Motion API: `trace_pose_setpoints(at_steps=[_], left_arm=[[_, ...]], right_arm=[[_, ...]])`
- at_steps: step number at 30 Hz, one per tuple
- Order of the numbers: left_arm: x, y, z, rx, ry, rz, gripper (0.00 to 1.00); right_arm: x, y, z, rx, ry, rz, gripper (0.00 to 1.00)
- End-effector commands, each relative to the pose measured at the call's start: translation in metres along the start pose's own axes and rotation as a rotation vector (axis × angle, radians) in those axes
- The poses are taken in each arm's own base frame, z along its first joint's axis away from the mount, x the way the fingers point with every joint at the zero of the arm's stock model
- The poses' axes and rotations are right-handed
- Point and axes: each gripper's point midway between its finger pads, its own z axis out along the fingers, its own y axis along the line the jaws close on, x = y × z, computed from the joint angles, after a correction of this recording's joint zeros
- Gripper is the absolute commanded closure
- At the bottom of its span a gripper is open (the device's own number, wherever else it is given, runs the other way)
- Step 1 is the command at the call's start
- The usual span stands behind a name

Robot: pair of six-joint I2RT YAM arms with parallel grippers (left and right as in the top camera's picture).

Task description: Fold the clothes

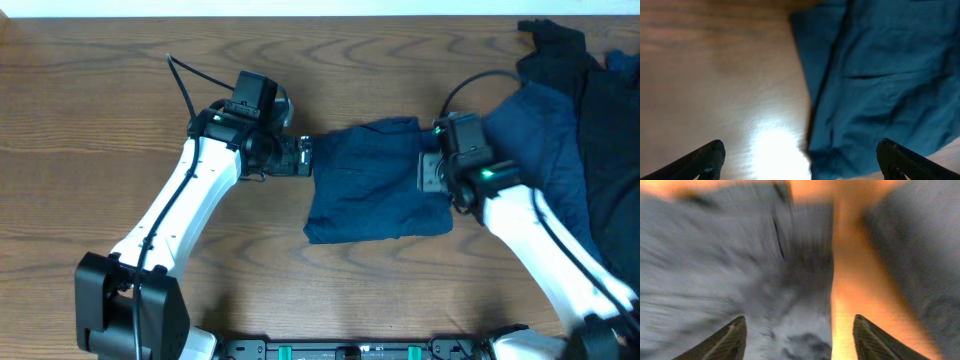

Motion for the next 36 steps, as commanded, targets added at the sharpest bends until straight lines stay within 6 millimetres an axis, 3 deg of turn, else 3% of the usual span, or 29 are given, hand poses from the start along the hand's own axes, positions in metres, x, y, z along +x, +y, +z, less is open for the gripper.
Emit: trace_pose_setpoints(at_steps=[1, 5, 12, 20, 25, 28, 29, 30, 33, 36], left_arm=[[-0.001, -0.012, 0.010, 0.080, 0.023, 0.004, 0.02], [0.000, -0.013, 0.027, 0.109, 0.058, -0.001, 0.02], [0.015, -0.025, 0.066, 0.247, 0.178, 0.046, 0.02], [0.033, -0.021, 0.107, 0.293, 0.272, 0.087, 0.02], [0.043, -0.057, 0.113, 0.477, 0.301, 0.151, 0.02], [0.047, -0.072, 0.116, 0.503, 0.301, 0.195, 0.00], [0.048, -0.076, 0.117, 0.506, 0.300, 0.209, 0.04], [0.050, -0.079, 0.117, 0.508, 0.301, 0.218, 0.15], [0.051, -0.081, 0.117, 0.510, 0.303, 0.225, 0.62], [0.047, -0.068, 0.114, 0.479, 0.301, 0.193, 0.90]], right_arm=[[-0.029, -0.008, -0.032, 0.003, -0.115, 0.027, 0.30], [-0.032, -0.014, -0.044, 0.010, -0.138, 0.041, 0.28], [-0.010, -0.025, -0.040, 0.039, -0.045, 0.056, 0.27], [-0.007, -0.025, -0.040, 0.042, -0.033, 0.055, 0.26], [-0.007, -0.026, -0.040, 0.043, -0.033, 0.055, 0.27], [-0.007, -0.025, -0.040, 0.042, -0.033, 0.055, 0.27], [-0.007, -0.025, -0.040, 0.042, -0.033, 0.055, 0.27], [-0.007, -0.025, -0.040, 0.042, -0.033, 0.055, 0.27], [-0.006, -0.026, -0.040, 0.043, -0.029, 0.053, 0.27], [-0.003, -0.026, -0.040, 0.046, -0.018, 0.052, 0.27]])
